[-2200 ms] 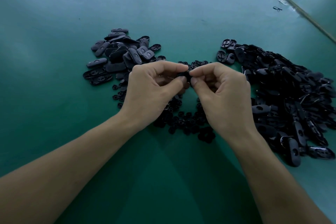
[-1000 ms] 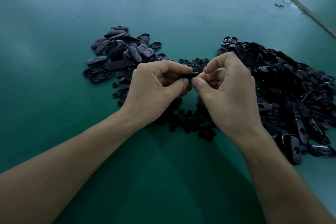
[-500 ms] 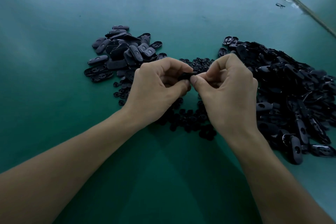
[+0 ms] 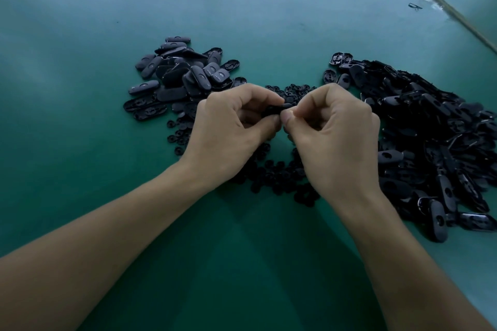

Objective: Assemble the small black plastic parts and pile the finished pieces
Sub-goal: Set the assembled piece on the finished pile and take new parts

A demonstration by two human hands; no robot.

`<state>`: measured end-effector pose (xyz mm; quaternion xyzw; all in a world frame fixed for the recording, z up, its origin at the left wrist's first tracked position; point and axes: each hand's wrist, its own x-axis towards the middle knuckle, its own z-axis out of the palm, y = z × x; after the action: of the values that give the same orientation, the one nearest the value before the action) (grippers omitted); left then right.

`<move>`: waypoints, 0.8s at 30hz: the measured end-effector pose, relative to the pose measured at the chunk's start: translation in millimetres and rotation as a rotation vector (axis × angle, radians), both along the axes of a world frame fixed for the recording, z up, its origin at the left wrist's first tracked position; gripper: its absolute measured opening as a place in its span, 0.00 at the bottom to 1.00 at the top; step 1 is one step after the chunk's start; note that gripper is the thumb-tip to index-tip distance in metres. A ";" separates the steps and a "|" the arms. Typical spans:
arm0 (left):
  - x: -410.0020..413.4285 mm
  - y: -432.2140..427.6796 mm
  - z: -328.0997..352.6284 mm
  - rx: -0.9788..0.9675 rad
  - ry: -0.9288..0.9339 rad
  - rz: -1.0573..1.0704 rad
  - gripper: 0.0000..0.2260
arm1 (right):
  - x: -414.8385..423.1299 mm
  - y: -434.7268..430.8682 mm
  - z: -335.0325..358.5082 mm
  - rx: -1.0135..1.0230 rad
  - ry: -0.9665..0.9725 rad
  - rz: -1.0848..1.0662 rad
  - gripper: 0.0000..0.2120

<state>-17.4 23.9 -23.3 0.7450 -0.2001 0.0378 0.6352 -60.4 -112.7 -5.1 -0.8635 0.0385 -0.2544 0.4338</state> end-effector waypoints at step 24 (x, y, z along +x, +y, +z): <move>4.9 -0.8 -4.6 -0.170 0.115 -0.065 0.10 | 7.1 -25.4 -0.6 0.103 0.089 0.207 0.07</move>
<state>-12.6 23.1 -27.9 0.6827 -0.1834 -0.0089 0.7073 -53.3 -138.1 -5.7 -0.8498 -0.0184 -0.1675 0.4995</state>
